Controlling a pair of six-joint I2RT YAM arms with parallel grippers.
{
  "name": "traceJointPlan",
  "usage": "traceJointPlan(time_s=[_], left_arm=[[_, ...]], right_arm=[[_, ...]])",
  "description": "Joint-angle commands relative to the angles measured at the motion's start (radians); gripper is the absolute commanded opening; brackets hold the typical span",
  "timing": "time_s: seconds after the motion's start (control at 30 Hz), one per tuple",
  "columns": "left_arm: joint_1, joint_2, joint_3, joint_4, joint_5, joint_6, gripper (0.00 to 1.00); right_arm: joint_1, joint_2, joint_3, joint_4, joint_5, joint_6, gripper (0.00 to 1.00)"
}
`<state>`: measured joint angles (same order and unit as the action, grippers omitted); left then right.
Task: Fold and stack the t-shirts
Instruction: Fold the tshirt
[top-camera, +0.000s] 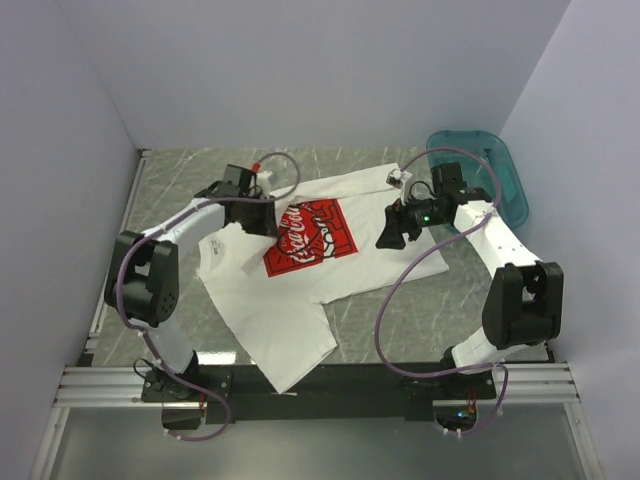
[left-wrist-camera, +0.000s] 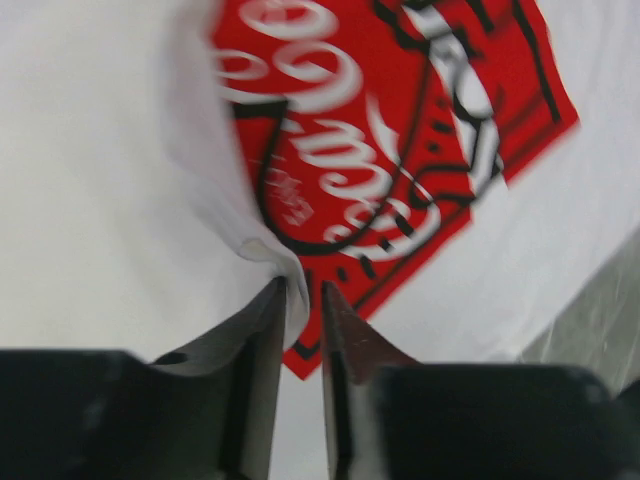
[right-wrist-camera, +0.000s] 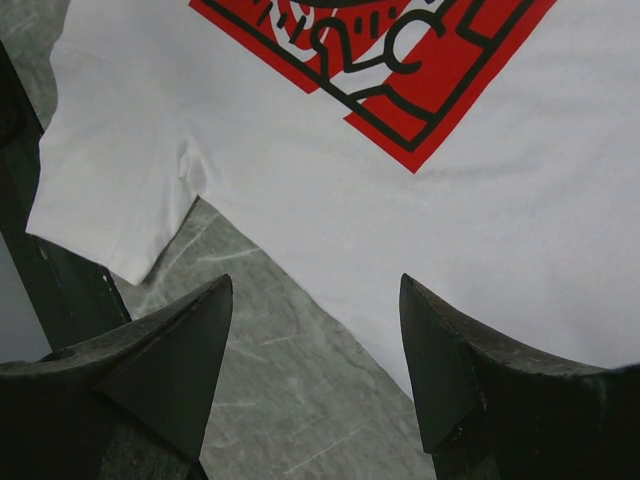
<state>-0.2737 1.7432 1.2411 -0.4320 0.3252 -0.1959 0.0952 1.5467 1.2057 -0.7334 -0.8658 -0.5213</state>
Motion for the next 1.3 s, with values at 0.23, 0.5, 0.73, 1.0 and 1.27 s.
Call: traceJointPlan(time_s=[0.23, 0.5, 0.73, 1.0, 1.27], left_arm=[[-0.206, 0.026, 0.031, -0.071, 0.244, 0.144, 0.42], [-0.114, -0.26, -0.07, 0.133, -0.193, -0.031, 0.67], [-0.105, -0.07, 0.107, 0.025, -0.241, -0.072, 0.65], [-0.107, 0.246, 0.395, 0.05, -0.137, -0.039, 0.53], [-0.107, 0.438, 0.575, 0.041, -0.16, -0.03, 0.47]], right_arm=[[-0.009, -0.008, 0.003, -0.012, -0.01, -0.013, 0.74], [-0.011, 0.001, 0.006, -0.009, -0.003, -0.011, 0.74], [-0.009, -0.017, -0.008, 0.057, 0.068, 0.046, 0.74], [-0.011, -0.005, -0.008, 0.058, 0.071, 0.052, 0.74], [-0.017, 0.007, -0.005, 0.046, 0.057, 0.046, 0.74]])
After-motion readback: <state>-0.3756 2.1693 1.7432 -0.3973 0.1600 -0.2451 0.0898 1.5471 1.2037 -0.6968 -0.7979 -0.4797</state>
